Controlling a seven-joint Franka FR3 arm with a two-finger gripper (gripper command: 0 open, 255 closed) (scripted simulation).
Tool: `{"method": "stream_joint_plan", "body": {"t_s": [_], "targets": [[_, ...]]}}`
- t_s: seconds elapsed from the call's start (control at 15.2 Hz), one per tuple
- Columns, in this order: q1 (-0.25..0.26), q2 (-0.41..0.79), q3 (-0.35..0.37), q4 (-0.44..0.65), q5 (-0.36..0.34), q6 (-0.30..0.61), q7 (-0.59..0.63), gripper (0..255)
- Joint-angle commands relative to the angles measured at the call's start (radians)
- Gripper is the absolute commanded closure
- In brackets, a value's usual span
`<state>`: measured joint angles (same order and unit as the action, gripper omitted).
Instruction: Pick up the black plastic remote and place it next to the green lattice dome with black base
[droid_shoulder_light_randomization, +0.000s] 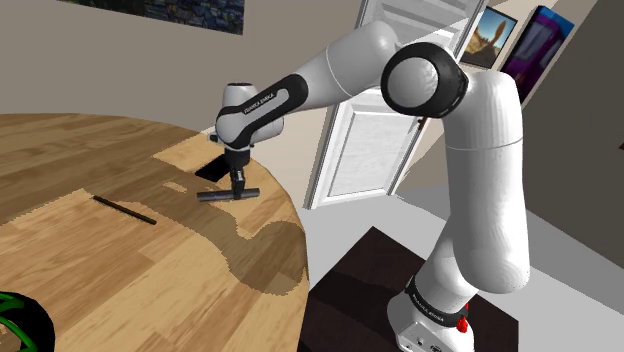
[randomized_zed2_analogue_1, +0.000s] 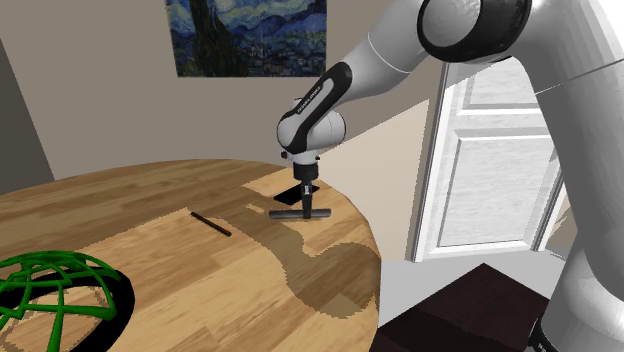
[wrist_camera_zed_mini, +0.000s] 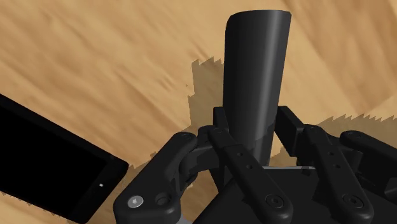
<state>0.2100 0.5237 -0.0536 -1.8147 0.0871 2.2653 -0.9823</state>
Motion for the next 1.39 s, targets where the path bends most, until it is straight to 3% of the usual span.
{"method": "stream_joint_plan", "body": {"t_s": [0.0, 1.32], "targets": [[0.001, -0.018, -0.001, 0.002, -0.002, -0.02, 0.002, 255], [0.004, -0.157, -0.008, 0.077, -0.018, -0.234, 0.018, 255]]}}
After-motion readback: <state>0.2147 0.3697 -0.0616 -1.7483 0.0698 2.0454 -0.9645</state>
